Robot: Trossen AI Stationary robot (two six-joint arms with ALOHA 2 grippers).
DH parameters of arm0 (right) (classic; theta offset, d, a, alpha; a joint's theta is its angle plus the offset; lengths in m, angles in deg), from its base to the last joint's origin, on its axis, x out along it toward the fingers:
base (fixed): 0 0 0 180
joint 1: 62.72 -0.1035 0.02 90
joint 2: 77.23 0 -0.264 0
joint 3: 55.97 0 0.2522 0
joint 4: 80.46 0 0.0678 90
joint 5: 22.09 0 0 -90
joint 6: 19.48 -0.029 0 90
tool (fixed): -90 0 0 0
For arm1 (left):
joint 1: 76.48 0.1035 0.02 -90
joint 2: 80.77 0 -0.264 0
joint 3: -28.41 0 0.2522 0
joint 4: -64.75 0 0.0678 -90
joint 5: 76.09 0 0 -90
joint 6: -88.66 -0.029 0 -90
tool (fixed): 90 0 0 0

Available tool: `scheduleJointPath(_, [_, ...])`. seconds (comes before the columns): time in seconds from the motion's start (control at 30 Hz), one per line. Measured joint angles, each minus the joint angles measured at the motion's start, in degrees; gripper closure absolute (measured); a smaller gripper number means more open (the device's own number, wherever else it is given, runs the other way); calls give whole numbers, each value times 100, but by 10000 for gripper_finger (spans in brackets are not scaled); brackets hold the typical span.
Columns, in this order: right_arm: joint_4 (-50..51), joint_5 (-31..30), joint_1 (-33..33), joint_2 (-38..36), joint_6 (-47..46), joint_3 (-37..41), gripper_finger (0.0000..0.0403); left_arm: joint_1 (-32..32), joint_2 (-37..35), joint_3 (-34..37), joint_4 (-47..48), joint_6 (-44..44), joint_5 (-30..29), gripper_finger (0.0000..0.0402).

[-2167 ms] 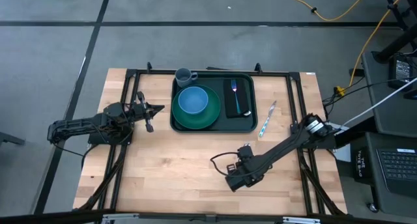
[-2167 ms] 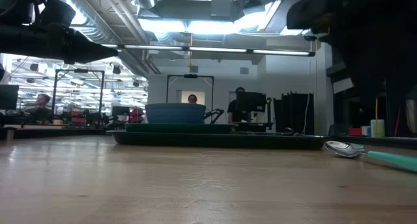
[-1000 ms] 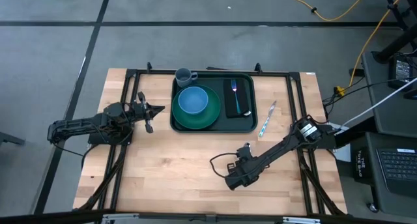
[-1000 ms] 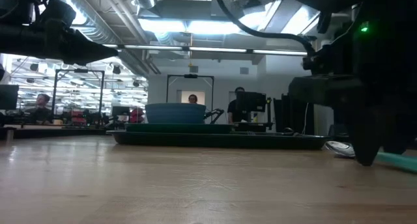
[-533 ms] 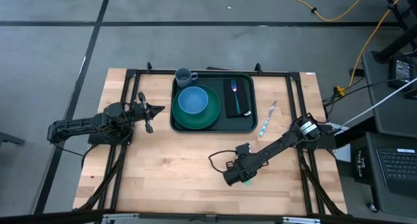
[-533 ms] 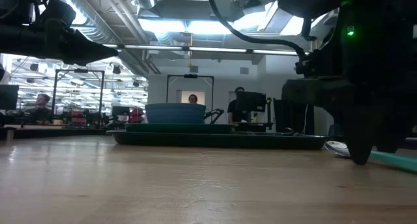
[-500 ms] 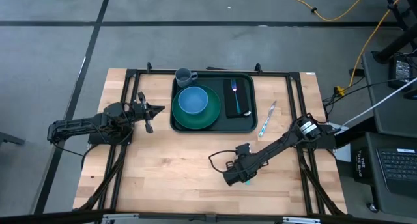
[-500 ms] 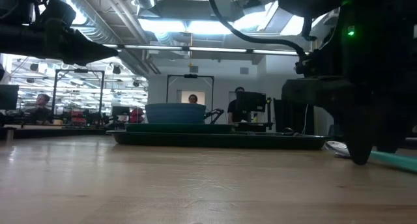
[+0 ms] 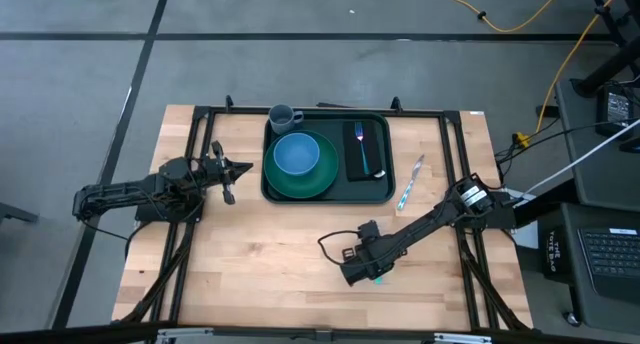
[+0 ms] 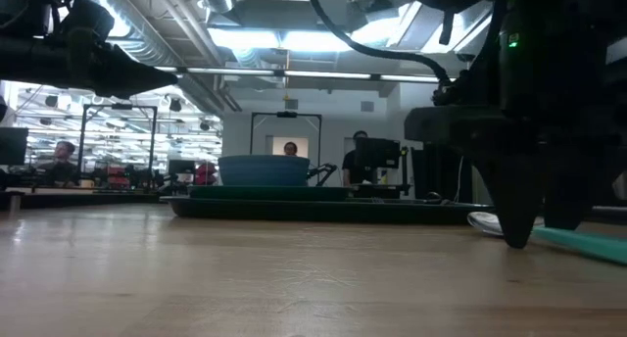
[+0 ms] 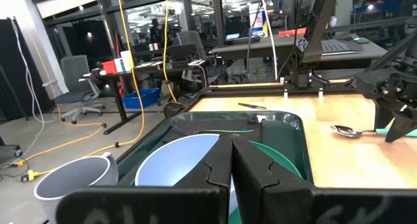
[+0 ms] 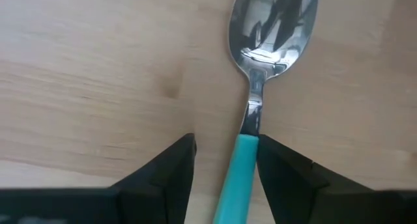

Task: Set up tray
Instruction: Put the blue spoon on the black napkin to the left of the blue fork on the green serving tray

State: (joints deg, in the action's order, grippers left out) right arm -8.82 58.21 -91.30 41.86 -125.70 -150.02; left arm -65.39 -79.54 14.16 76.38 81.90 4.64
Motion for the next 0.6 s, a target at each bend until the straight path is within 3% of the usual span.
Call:
scheduleJointPath(0.23, [-189,77,4,0,154,-4,244,2,0,0,0,0,0,398])
scheduleJointPath(0.6, [-264,121,4,7,437,-15,308,1,0,-2,0,0,-1,398])
